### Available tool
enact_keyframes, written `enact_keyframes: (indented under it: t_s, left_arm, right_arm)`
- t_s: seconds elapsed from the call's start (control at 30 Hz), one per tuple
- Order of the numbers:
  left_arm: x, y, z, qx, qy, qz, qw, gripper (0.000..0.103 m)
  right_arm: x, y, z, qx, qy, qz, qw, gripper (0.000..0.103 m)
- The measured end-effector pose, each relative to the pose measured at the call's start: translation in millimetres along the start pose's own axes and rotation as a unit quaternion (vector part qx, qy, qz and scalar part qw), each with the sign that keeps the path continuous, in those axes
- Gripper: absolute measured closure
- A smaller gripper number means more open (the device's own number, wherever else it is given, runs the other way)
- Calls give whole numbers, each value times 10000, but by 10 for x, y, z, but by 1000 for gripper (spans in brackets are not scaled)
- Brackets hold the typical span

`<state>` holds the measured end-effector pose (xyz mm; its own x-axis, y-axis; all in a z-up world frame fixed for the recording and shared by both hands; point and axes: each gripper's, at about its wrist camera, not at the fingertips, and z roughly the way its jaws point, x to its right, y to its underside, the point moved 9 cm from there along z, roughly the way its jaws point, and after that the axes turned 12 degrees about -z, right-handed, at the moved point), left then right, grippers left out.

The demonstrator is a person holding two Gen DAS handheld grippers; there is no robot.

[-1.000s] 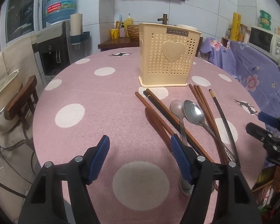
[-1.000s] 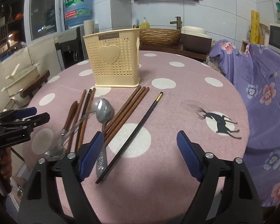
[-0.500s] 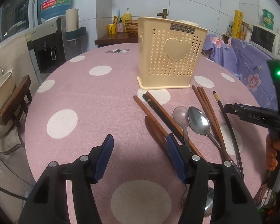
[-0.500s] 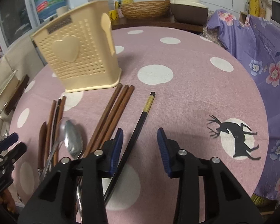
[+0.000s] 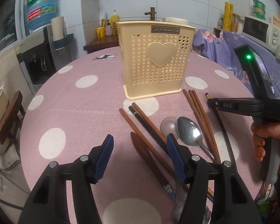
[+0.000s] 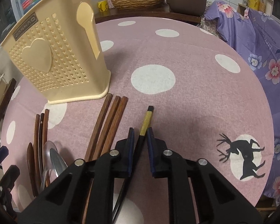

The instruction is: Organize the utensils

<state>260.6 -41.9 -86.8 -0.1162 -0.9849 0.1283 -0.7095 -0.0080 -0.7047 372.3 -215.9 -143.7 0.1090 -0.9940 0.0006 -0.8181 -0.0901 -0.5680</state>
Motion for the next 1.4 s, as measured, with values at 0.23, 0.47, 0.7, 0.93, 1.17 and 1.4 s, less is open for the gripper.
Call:
enact_keyframes:
  t_s: [0.23, 0.47, 0.7, 0.93, 1.17, 1.4]
  left_arm:
    - [321, -188, 159, -381, 444, 78, 9983, 44]
    - [850, -343, 669, -1137, 719, 303, 9904, 65]
    - [1049, -331, 1068, -1585, 544, 397, 9851, 71]
    - [1029, -388, 1169, -1690, 455, 308, 9841, 72]
    - [984, -364, 1178, -1714, 377, 351, 9839, 72]
    - [1132, -383, 1243, -1649, 148, 613, 9843, 73]
  right_arm:
    - [140, 6, -1, 4, -192, 148, 9997, 95]
    - [278, 77, -47, 47, -258, 329, 9991, 95]
    - [297, 89, -37, 93, -316, 332, 9989, 95]
    - [293, 105, -45, 115, -326, 301, 9989, 95]
    - [289, 89, -45, 108, -320, 281, 9990, 95]
    - [289, 68, -32, 106, -319, 278, 9990, 95]
